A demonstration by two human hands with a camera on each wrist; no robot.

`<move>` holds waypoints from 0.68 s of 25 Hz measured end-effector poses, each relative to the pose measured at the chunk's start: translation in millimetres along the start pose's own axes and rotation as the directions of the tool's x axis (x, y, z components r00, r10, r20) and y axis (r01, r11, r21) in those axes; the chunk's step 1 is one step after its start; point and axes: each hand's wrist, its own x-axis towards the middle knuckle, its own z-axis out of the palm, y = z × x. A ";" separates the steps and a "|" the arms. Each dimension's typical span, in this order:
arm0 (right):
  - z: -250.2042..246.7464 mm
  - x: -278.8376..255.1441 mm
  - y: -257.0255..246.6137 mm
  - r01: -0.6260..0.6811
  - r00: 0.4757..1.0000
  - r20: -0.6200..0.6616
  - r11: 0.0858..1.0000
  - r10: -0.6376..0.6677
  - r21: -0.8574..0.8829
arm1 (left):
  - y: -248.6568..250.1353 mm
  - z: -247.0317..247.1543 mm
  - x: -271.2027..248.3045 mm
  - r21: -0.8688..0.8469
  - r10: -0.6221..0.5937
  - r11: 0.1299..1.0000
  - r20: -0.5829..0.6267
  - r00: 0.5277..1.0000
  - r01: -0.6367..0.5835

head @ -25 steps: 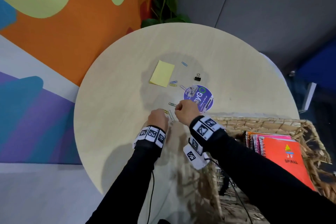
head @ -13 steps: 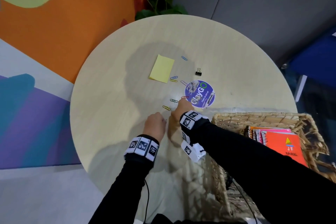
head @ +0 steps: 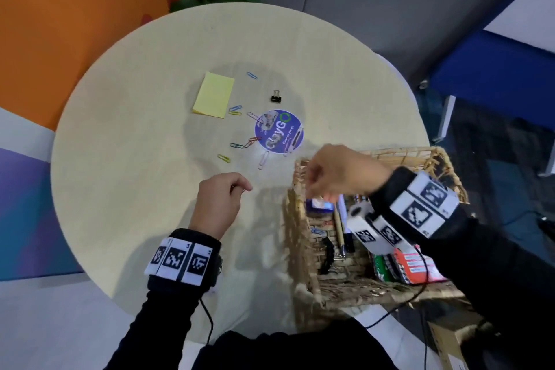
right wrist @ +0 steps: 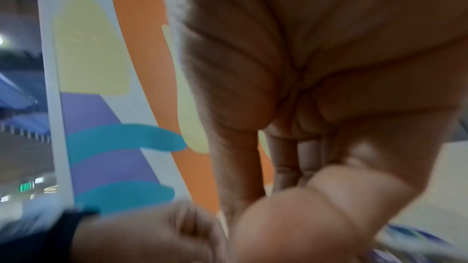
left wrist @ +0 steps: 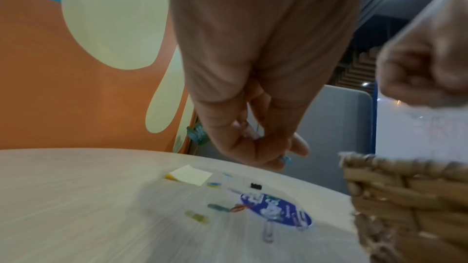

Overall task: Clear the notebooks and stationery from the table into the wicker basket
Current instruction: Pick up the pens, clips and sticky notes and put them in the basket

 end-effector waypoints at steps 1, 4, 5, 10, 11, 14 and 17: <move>10.2 -7.5 17.8 -0.020 0.998 0.062 0.998 0.024 -0.057 | 10.1 3.6 -6.5 0.018 0.029 0.999 0.013 0.999 -0.029; 43.5 -0.9 57.7 -0.051 0.992 0.092 0.953 0.082 -0.298 | 45.7 15.8 -29.5 0.032 0.133 0.990 0.042 0.990 -0.135; 52.7 4.6 62.6 -0.067 0.992 0.073 0.933 0.099 -0.354 | 55.9 20.6 -37.4 0.038 0.184 0.982 0.052 0.982 -0.186; 75.9 29.4 69.3 -0.039 0.995 0.065 0.904 0.074 -0.426 | 85.6 55.9 -68.1 0.163 0.323 0.916 0.246 0.914 -0.368; 77.7 31.0 69.1 -0.020 0.996 0.068 0.912 0.053 -0.410 | 88.2 63.4 -72.3 0.225 0.298 0.902 0.291 0.909 -0.368; 78.5 29.0 72.8 0.011 0.998 0.054 0.914 0.012 -0.405 | 99.6 80.5 -79.0 0.491 0.158 0.809 0.348 0.924 -0.323; 60.4 17.7 83.2 -0.012 0.998 -0.068 0.951 -0.009 -0.307 | 112.6 94.1 -76.0 0.671 0.060 0.652 0.419 0.906 -0.353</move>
